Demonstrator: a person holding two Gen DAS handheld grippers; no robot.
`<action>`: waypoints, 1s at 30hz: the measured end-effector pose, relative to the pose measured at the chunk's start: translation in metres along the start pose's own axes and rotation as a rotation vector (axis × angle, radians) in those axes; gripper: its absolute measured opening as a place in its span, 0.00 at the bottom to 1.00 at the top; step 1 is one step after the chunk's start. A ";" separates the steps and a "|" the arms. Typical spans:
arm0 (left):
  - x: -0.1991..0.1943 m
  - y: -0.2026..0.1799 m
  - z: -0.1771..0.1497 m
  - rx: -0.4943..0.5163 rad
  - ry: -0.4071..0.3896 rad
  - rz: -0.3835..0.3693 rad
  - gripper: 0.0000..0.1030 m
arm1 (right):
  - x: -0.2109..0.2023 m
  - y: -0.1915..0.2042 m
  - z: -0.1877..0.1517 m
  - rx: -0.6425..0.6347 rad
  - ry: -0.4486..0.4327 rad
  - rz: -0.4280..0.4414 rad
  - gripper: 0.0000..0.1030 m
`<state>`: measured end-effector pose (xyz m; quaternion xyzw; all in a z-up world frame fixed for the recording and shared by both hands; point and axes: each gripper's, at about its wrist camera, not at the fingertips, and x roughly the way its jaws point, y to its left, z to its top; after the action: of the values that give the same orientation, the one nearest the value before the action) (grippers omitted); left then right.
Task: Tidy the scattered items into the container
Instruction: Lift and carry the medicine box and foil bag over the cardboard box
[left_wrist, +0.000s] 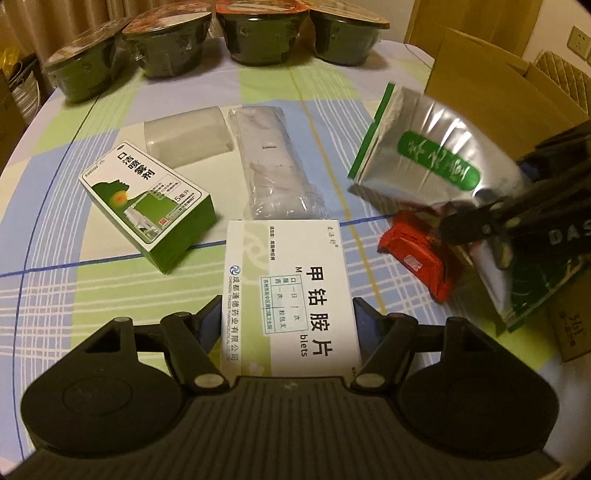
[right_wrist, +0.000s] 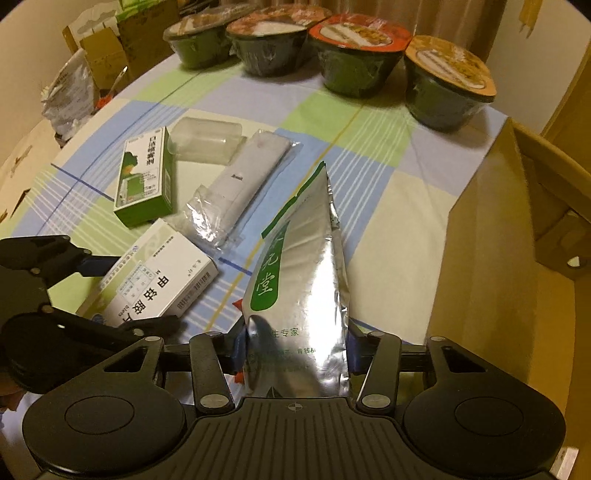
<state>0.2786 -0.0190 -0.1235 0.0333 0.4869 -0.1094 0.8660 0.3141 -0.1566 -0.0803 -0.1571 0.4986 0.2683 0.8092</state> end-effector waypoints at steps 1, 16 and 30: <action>-0.001 0.000 -0.001 0.000 0.002 -0.003 0.65 | -0.003 0.001 -0.001 0.006 -0.008 -0.002 0.50; -0.059 -0.019 -0.022 -0.022 -0.038 -0.040 0.65 | -0.096 0.004 -0.027 0.099 -0.109 0.001 0.49; -0.143 -0.088 -0.021 0.045 -0.114 -0.109 0.65 | -0.215 -0.052 -0.074 0.243 -0.230 -0.101 0.50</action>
<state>0.1698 -0.0792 -0.0086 0.0200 0.4354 -0.1691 0.8840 0.2139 -0.2964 0.0771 -0.0512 0.4228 0.1810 0.8865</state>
